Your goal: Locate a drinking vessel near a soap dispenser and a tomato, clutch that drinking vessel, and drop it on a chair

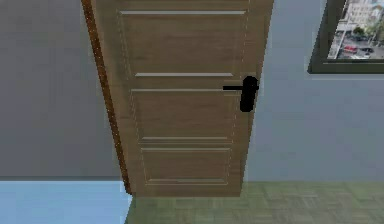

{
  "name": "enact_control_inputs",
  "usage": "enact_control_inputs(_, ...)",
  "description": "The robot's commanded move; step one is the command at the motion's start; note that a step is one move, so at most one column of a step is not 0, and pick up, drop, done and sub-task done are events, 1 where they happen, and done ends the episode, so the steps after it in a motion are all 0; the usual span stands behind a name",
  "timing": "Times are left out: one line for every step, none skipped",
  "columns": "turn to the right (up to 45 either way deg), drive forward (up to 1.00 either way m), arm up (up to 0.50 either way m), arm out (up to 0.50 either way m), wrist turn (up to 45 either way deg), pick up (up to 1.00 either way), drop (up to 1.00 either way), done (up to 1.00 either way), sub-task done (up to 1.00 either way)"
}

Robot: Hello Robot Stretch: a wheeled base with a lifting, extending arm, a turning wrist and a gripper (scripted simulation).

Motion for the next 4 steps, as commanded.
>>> enact_control_inputs(0.0, 0.05, 0.0, 0.0, 0.0, 0.0, 0.0, 0.0, 0.0)
enact_control_inputs(45.0, 0.0, 0.0, 0.0, 0.0, 0.0, 0.0, 0.0, 0.0)
enact_control_inputs(36.0, 0.0, 0.0, 0.0, 0.0, 0.0, 0.0, 0.0, 0.0)
enact_control_inputs(0.0, 0.6, 0.0, 0.0, 0.0, 0.0, 0.0, 0.0, 0.0)
